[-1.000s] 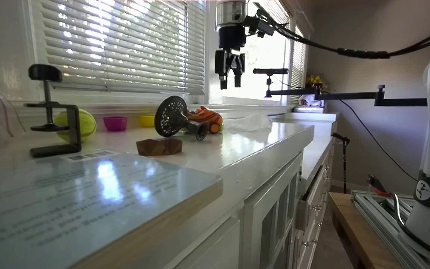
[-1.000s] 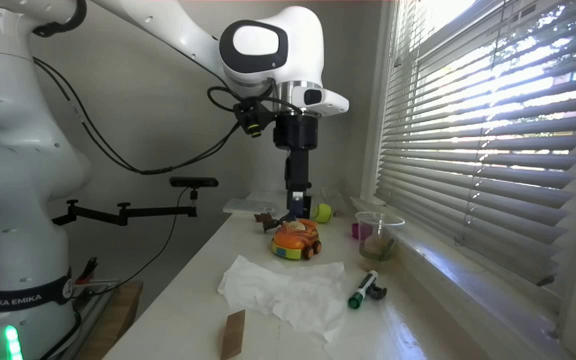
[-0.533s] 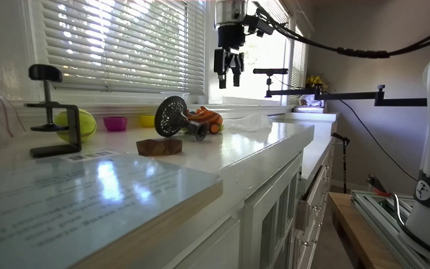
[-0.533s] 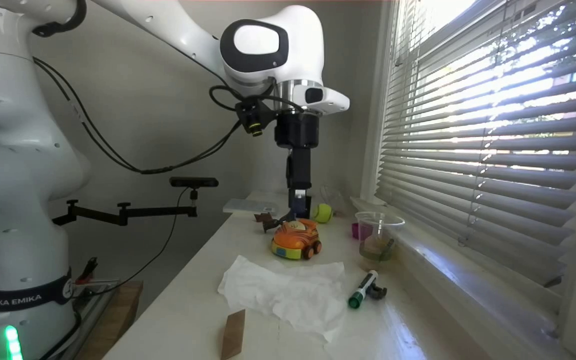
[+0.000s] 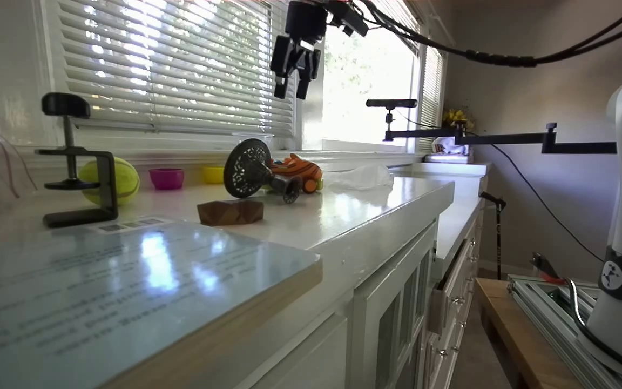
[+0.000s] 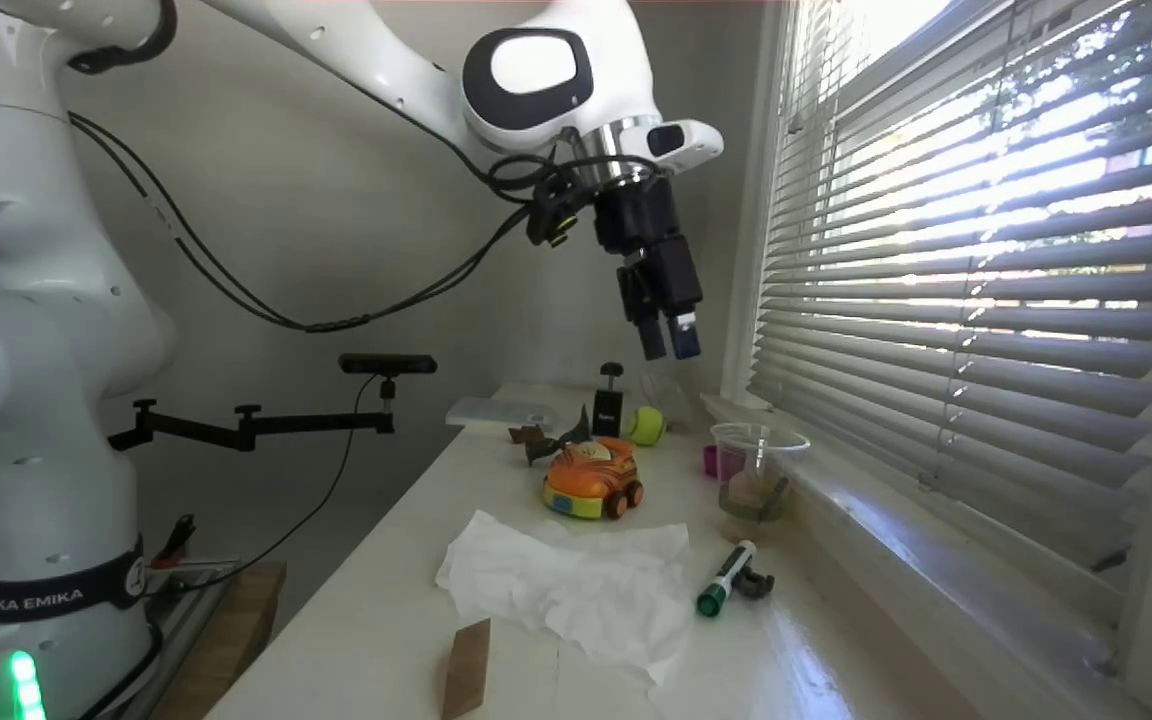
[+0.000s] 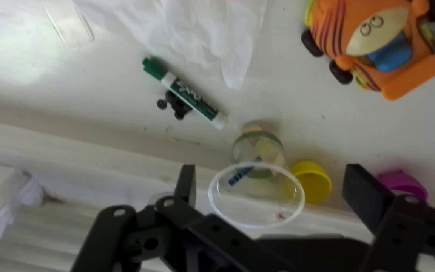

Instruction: Pull up the blinds

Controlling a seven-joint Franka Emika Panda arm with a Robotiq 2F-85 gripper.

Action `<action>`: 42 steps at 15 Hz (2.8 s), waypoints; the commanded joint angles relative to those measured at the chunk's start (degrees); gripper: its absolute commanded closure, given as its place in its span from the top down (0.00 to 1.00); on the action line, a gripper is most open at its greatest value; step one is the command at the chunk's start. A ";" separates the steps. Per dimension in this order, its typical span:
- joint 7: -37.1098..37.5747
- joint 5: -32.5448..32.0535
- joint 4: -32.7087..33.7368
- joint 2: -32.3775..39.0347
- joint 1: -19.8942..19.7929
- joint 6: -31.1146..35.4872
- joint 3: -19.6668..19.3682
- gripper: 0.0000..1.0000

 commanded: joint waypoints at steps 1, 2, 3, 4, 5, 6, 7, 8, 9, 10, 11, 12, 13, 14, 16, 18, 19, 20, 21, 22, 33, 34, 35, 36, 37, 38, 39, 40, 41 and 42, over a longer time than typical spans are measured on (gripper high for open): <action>-2.82 -0.03 4.87 2.78 1.92 5.25 0.60 1.00; -3.61 -0.07 6.14 3.38 2.57 7.03 1.04 1.00; -4.47 -0.21 7.54 4.08 3.18 8.80 1.43 1.00; -5.61 -0.49 9.11 4.79 3.83 10.66 1.88 1.00; -6.36 -0.41 10.17 5.28 4.35 12.51 2.21 1.00; -7.30 -0.22 11.60 5.92 4.86 14.02 2.52 1.00; -8.06 -0.19 12.92 6.56 5.29 15.37 2.80 1.00; -8.47 -0.45 14.12 7.18 5.63 16.65 3.14 1.00; -8.88 -0.61 15.41 7.85 5.92 17.63 3.36 1.00; -9.47 -0.75 16.86 8.63 6.15 18.68 3.56 1.00; -9.76 -1.07 18.41 9.49 6.36 19.53 3.83 1.00; -10.16 -1.40 20.03 10.30 6.55 20.49 4.04 1.00; -10.36 -2.15 21.88 11.23 6.65 21.39 4.32 1.00; -10.77 -2.47 23.68 12.06 6.81 22.09 4.50 1.00; -9.65 -4.16 26.58 13.37 7.12 23.38 5.04 1.00; -6.17 -8.12 28.72 14.34 6.98 24.36 5.84 1.00; -3.26 -11.24 29.32 14.51 6.92 24.61 6.04 1.00; -0.58 -13.69 29.71 14.59 6.91 24.56 6.14 1.00; -0.53 -13.97 29.42 14.35 6.99 24.88 6.13 1.00; -4.10 -10.31 27.48 13.11 7.41 23.63 5.53 1.00; -2.55 -10.84 29.10 14.53 5.00 26.82 3.67 1.00; -1.38 -11.54 29.32 14.50 4.80 27.01 3.18 1.00; -1.31 -11.11 30.27 14.62 4.75 27.24 2.98 1.00; -0.47 -11.29 30.15 14.53 4.85 28.05 3.03 1.00; 0.00 -10.42 31.03 14.63 5.46 28.36 3.53 1.00; 1.37 -10.18 31.38 14.74 6.33 29.15 4.34 1.00; 2.52 -10.05 31.92 14.95 7.07 29.95 5.13 1.00; 3.24 -9.76 32.87 15.37 7.81 30.43 6.01 1.00; 3.94 -9.85 33.54 15.68 8.70 30.77 7.02 1.00; 4.82 -9.94 34.01 15.97 9.58 31.33 8.02 1.00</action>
